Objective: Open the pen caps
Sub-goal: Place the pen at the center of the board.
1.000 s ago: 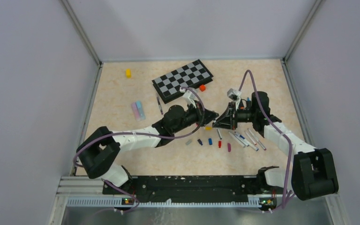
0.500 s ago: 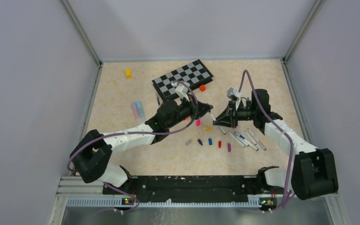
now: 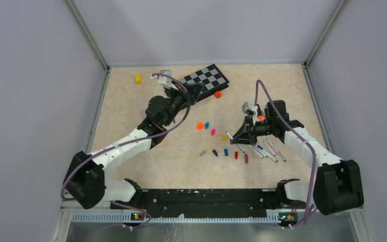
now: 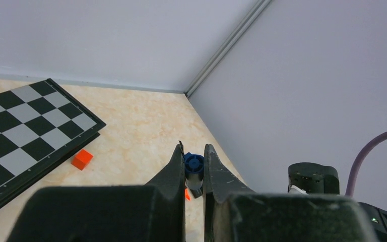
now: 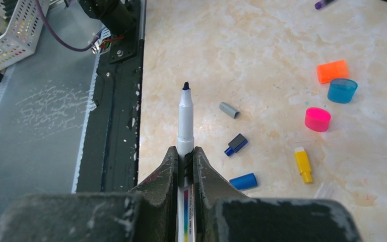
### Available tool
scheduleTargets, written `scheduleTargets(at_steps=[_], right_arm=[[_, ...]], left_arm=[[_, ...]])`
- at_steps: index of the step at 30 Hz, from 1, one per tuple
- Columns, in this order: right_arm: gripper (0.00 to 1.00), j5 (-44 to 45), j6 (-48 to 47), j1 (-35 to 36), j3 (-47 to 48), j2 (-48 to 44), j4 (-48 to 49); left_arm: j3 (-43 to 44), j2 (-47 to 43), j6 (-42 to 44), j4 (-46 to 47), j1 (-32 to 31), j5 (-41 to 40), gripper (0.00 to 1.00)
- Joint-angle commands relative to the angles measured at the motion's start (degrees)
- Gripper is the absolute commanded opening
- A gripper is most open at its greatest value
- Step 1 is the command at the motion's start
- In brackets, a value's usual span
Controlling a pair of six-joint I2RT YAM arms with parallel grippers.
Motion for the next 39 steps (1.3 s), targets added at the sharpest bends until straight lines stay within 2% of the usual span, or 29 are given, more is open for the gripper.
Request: scheduleTargets(at_steps=[1,12,22,32,39], right_arm=[[0.00,-1.4,-7.1,-0.9,3.7,-1.2,-4.3],[0.00,0.5,-13.1,-5.4,5.5,-2.5,-11.2],[0.00,3.8,-18.1,-16.8,5.5,-9.6,-17.5],[0.00,17.2,-19.6,-23.8,4.9,-12.2,-23.0],[0.00,39.2,-20.9,-24.0,6.1,-8.4,-25.8]], left_arm=[[-1.6,-3.8,1.2,-0.1,2.0,2.6,0.00],[-5.2,-7.4,3.2,-4.8,5.9,13.4,0.00],[-10.3,-13.4,6.0,-12.0,8.5,21.7,0.00],[-16.7,-18.5,7.2,-18.0,8.7,26.7,0.00],[-20.8,-17.1,4.8,-16.4,8.6,32.7,0.00]])
